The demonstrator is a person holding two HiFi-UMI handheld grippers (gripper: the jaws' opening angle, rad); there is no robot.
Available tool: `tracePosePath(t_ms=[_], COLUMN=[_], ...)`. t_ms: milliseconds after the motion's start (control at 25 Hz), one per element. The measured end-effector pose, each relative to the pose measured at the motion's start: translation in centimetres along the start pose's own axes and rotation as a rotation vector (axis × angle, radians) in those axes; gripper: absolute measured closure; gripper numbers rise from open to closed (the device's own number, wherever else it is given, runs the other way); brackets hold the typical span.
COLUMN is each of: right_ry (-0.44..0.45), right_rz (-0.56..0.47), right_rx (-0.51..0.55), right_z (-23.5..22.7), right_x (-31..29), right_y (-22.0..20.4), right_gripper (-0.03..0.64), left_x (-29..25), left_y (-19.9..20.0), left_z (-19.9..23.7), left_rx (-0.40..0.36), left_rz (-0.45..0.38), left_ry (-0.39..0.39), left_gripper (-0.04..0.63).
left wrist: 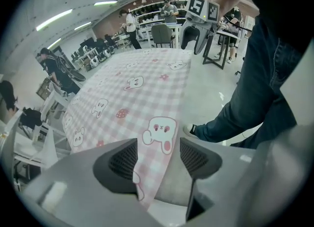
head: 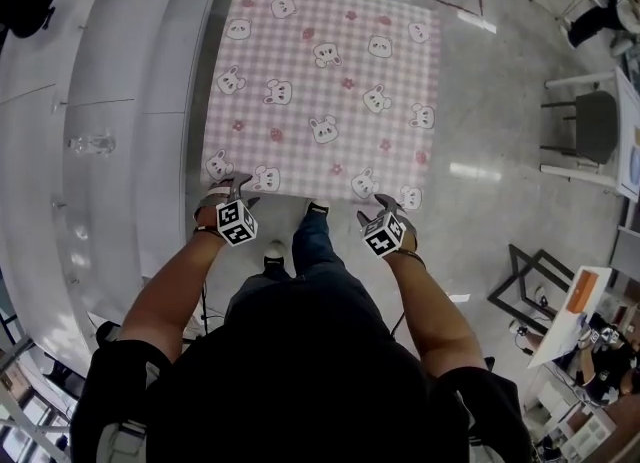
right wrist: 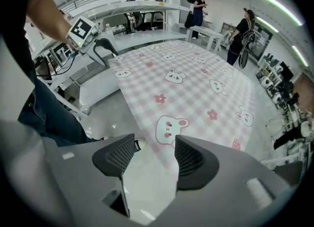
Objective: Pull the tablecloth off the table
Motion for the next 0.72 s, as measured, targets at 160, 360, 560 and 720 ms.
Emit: tracePosePath(t_ms=[160,360,560,720], right_ry=[-0.003,-0.025,-0.057,-0.102], right_rz=[0.029,0.052,0.086,0.145], right_rx=[0.06,0.093,0.123,0.169], right_z=[0.1,0.2,0.2,0.0], right_x=[-1.3,-2.1,-3.0,-4.5], right_y=[-0.5,0.0,-0.4,-0.9], right_gripper=[0.316,0.305,0.297,0.28], left_x=[-1.4,-2.7,-4.3,-5.5], left_y=[0.2,0.5,0.5,0.0], left_z=[-0.2,-0.4,-1.2,-1.3], left_rx=[-0.046,-0.082,-0.13,-0.166], left_rz=[0.007,0.03,0.065,0.101], left_ry=[0.01,-0.005,-0.012,0.012], left_gripper=[0.318,0.306,0.292,0.283])
Point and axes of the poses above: the fingertips, and each gripper's own axes: x backward along the fingers, z to its left, y out of its top, the point moved 6 cm from there along x, backward along the fingers, and after that the axes turned 1 degree about -x, right-handed, at the moved point
